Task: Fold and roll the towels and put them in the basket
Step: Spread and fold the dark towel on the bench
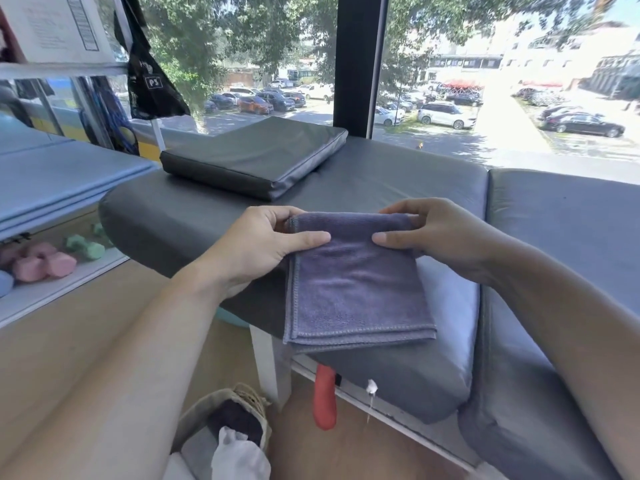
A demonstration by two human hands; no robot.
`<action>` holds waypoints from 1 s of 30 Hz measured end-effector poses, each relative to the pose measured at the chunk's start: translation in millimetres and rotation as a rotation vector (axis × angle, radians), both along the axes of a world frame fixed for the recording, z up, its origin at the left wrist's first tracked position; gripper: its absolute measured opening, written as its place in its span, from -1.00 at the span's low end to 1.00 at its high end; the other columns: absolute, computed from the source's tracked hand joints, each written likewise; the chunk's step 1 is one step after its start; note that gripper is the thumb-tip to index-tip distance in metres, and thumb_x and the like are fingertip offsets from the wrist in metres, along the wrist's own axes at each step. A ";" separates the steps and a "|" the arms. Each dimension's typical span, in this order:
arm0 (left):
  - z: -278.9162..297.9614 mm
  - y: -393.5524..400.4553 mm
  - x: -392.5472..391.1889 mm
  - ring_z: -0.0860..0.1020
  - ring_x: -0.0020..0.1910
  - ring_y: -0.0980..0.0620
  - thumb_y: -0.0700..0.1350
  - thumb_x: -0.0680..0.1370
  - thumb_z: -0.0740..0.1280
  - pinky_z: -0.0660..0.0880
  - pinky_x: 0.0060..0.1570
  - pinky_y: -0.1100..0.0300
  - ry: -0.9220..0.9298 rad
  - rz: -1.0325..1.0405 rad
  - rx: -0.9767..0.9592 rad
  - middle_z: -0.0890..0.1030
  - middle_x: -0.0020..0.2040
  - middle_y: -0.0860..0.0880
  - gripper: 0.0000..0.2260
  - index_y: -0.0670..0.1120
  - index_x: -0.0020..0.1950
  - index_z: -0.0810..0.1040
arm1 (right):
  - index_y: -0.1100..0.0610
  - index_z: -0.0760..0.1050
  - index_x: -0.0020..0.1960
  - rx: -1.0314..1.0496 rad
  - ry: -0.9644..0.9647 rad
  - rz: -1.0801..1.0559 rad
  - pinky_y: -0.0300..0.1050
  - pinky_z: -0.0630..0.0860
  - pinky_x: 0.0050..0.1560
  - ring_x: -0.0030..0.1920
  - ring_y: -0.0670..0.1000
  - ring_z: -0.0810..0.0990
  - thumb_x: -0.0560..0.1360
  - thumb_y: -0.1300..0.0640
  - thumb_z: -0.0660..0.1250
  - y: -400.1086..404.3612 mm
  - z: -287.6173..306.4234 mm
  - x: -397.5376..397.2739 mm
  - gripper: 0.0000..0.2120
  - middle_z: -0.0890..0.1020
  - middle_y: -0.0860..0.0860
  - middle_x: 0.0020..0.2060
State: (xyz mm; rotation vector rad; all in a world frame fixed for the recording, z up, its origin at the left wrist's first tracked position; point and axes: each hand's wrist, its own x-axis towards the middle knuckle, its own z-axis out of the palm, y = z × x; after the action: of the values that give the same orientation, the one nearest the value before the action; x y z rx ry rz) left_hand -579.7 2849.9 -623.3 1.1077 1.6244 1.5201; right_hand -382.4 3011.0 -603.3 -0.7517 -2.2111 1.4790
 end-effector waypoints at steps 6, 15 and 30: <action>2.4 -10.7 -22.9 0.62 -0.13 -0.03 -0.30 0.65 0.13 0.62 -0.11 0.16 -0.139 -0.147 -0.075 0.67 0.00 -0.15 -0.71 -0.23 0.25 0.60 | 0.13 0.63 0.09 0.025 0.033 -0.026 -0.36 0.49 -0.36 -0.34 -0.19 0.62 0.49 0.22 0.50 -1.7 -9.2 -3.7 -0.82 0.71 -0.09 -0.25; -7.4 -12.4 -27.3 0.67 0.01 0.02 -0.40 0.62 0.26 0.62 -0.05 0.19 0.076 -0.104 0.041 0.70 0.04 -0.08 -0.71 -0.13 0.24 0.60 | 0.10 0.64 0.11 0.048 0.058 -0.030 -0.27 0.61 -0.18 -0.18 -0.12 0.68 0.49 0.20 0.51 -2.4 -12.3 -5.8 -0.80 0.73 0.03 -0.09; -11.5 -8.7 -30.6 0.67 0.08 -0.01 -0.49 0.57 0.25 0.62 0.04 0.19 0.038 -0.165 0.024 0.70 0.12 -0.14 -0.62 -0.15 0.25 0.61 | 0.09 0.63 0.17 -0.022 0.123 -0.009 -0.17 0.65 0.01 -0.05 -0.03 0.69 0.56 0.13 0.43 -3.9 -16.9 -9.0 -0.81 0.74 0.10 0.01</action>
State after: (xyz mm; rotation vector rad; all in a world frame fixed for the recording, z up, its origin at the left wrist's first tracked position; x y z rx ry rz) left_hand -610.2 2841.2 -634.7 1.2583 1.5023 1.4227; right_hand -391.4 3007.1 -620.2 -0.6575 -2.1013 1.5054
